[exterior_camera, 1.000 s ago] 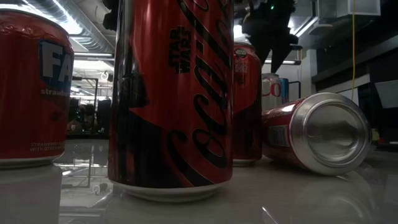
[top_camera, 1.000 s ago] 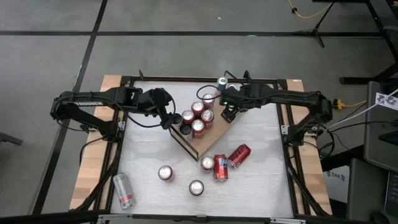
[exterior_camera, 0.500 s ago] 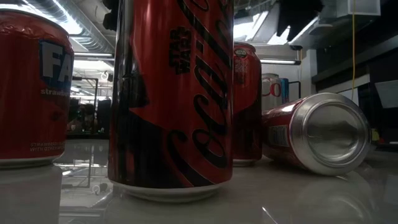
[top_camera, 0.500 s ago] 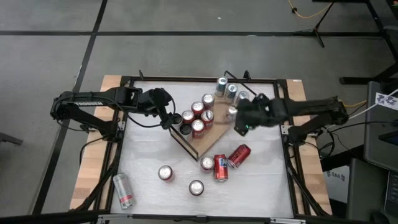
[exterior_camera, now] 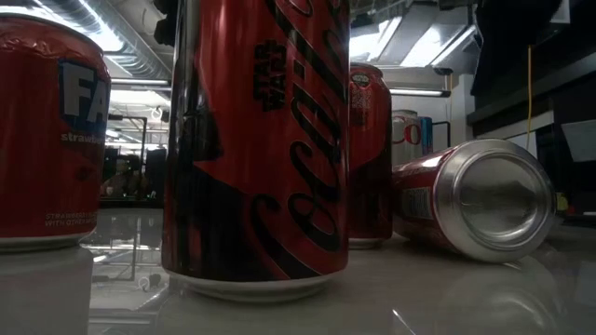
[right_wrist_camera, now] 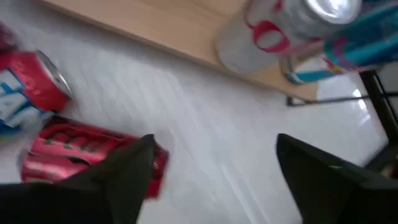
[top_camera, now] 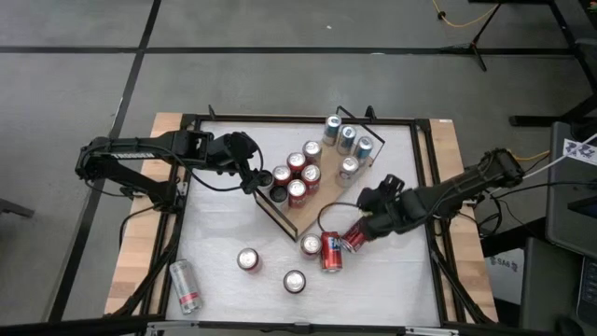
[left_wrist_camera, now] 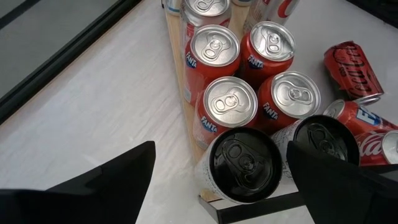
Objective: Place canned beverage on shelf
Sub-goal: Put the red silver soda can on the shelf
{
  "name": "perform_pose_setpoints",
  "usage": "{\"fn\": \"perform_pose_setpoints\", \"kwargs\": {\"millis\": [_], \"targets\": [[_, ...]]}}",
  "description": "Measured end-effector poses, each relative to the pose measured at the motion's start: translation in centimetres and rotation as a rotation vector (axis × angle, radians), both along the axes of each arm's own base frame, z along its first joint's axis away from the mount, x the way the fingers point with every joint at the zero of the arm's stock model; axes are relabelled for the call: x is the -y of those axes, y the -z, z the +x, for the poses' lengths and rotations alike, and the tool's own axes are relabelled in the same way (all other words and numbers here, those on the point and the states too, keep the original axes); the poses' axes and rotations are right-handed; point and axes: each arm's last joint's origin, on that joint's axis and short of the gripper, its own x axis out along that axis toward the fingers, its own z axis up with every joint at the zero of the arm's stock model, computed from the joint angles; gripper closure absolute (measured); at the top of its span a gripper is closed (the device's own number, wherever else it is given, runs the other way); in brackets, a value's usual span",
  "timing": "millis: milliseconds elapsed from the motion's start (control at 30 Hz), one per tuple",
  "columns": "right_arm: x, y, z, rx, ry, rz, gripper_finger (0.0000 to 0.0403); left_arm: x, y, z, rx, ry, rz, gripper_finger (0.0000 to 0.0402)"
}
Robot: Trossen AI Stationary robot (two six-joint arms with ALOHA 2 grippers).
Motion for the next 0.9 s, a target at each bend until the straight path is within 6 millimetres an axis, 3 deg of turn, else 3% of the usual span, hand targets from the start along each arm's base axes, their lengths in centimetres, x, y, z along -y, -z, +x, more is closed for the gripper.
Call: {"fn": "perform_pose_setpoints", "kwargs": {"millis": [233,500,600,900], "targets": [[-0.4,3.3,0.3,0.074,-0.002,0.004,0.0237,0.0,0.0,0.0,-0.001,-0.003,0.004,0.0048],[1.6,6.2,0.4,0.033,-0.007,-0.035,0.0381,0.0,0.0,0.0,0.0,-0.004,0.005,0.0048],[2.3,6.8,1.0,0.047,-0.049,-0.043,0.0396,0.0,0.0,0.0,0.0,-0.005,0.004,0.0048],[4.9,7.1,2.7,0.102,-0.094,-0.04,0.0375,0.0,0.0,0.0,0.001,-0.007,0.004,0.0048]]}}
